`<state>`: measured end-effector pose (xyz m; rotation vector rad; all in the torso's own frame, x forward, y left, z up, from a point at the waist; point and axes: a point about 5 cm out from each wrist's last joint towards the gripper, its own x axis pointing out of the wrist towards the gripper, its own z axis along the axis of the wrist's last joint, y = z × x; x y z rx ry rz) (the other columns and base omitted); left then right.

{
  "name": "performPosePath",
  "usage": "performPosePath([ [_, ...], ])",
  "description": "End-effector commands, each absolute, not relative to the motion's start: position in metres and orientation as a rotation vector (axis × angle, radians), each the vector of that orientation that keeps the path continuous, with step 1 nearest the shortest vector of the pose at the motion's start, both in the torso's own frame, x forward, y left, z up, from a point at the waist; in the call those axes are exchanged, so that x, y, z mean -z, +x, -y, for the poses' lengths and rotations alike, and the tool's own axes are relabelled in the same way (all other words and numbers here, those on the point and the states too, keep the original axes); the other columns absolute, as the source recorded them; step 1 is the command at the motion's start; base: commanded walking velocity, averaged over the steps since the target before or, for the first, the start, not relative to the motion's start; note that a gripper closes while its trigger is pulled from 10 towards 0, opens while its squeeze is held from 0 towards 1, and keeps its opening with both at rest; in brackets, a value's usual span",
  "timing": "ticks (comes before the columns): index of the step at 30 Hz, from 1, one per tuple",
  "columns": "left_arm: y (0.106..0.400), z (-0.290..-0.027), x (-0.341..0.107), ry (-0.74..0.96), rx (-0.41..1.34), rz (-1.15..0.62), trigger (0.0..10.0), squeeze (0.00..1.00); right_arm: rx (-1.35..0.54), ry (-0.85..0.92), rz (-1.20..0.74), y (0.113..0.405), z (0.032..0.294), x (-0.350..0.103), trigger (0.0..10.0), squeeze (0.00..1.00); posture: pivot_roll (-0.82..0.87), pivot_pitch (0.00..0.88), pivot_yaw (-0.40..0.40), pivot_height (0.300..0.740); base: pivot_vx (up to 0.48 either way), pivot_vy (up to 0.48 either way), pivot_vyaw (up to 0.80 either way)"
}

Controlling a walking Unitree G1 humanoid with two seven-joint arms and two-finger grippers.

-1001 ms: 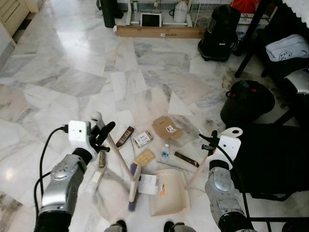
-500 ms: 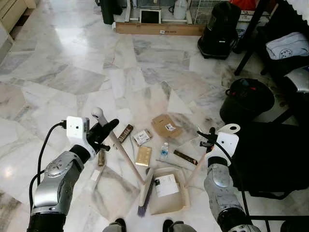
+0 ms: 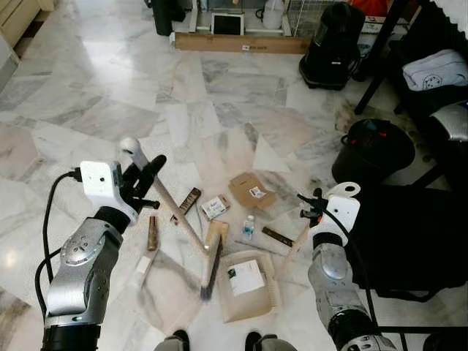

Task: Sweep floor

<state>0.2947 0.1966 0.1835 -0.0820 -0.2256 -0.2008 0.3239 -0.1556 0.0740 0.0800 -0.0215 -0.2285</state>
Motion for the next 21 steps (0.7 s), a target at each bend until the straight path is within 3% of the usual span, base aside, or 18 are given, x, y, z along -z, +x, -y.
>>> performPosePath([
  [1,0.291,-0.198,-0.206,-0.047,0.16,0.346,10.0,0.0,0.238,0.101,0.05,0.326,0.158,-0.082,10.0,0.0,0.07,0.178,-0.067,0.74,0.0,0.0,0.0],
  [7,0.292,-0.194,-0.212,0.008,0.129,0.388,10.0,0.0,0.232,0.1,0.068,0.325,0.159,-0.086,10.0,0.0,0.06,0.153,-0.067,0.74,0.0,0.0,0.0],
  [21,0.299,-0.184,-0.179,0.119,0.059,0.348,10.0,0.0,0.199,0.134,0.173,0.32,0.155,-0.117,10.0,0.0,0.02,0.089,-0.069,0.74,0.0,0.0,0.0],
])
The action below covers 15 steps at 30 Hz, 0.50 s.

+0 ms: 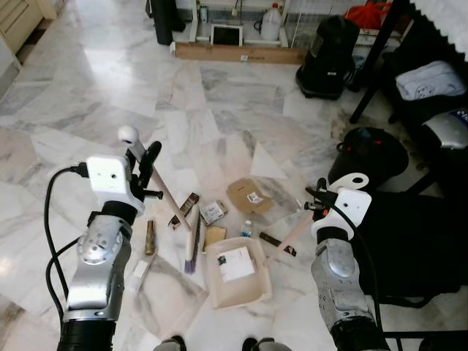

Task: Sweep floor

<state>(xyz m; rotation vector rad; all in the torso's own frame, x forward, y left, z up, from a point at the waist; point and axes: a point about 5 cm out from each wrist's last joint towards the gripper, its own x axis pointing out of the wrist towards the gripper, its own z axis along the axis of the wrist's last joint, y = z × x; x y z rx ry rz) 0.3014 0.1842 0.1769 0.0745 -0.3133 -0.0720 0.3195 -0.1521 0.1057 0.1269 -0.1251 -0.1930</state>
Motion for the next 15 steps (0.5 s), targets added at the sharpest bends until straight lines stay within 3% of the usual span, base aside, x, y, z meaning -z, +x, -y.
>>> performPosePath([
  [1,0.299,-0.185,-0.174,0.103,0.033,0.341,10.0,0.0,0.204,0.134,0.17,0.322,0.156,-0.119,10.0,0.0,0.02,0.086,-0.073,0.74,0.0,0.0,0.0],
  [15,0.31,-0.175,-0.163,0.148,0.01,0.354,10.0,0.0,0.198,0.159,0.178,0.333,0.151,-0.132,10.0,0.0,0.03,0.097,-0.081,0.74,0.0,0.0,0.0],
])
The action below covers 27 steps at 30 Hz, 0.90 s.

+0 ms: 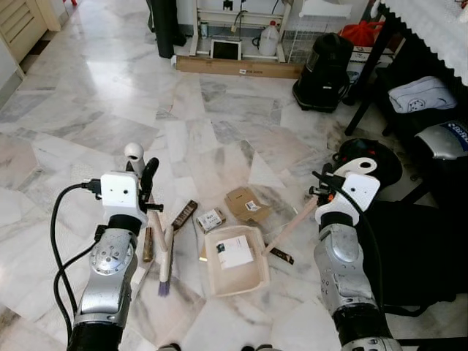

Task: Sweep floor

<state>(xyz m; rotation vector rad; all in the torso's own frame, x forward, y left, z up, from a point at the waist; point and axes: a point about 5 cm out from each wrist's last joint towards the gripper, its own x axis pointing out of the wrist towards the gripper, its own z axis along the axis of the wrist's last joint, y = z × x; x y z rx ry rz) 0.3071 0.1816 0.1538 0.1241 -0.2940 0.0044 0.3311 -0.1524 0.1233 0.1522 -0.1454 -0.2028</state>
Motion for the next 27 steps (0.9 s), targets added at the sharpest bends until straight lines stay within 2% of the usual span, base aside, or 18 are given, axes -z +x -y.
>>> performPosePath([
  [1,0.31,-0.174,-0.164,0.146,0.009,0.356,10.0,0.0,0.195,0.162,0.18,0.333,0.15,-0.132,10.0,0.0,0.03,0.1,-0.078,0.74,0.0,0.0,0.46],
  [27,0.311,-0.187,-0.159,0.163,-0.01,0.336,10.0,0.0,0.166,0.219,0.16,0.328,0.136,-0.125,10.0,0.0,0.05,0.122,-0.043,0.74,0.0,0.0,0.77],
])
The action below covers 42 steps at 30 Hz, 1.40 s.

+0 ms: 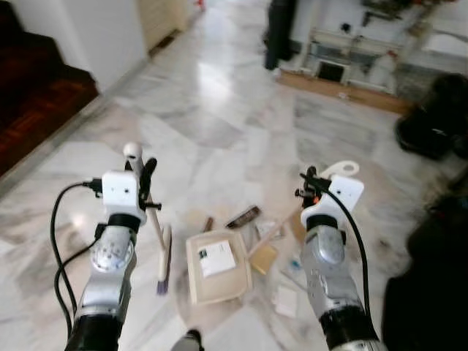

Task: Sweep floor

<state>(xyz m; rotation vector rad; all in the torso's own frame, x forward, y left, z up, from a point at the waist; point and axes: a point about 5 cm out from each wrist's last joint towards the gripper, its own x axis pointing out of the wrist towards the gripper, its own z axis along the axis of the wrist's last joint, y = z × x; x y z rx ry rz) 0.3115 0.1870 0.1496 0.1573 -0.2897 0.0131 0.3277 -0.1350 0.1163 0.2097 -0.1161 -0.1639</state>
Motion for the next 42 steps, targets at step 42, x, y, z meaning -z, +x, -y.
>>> performPosePath([
  [42,0.297,-0.192,-0.146,0.153,-0.053,0.278,10.0,0.0,0.107,0.215,0.137,0.329,0.128,-0.126,10.0,0.0,0.04,0.158,-0.079,0.74,0.0,0.0,0.75],
])
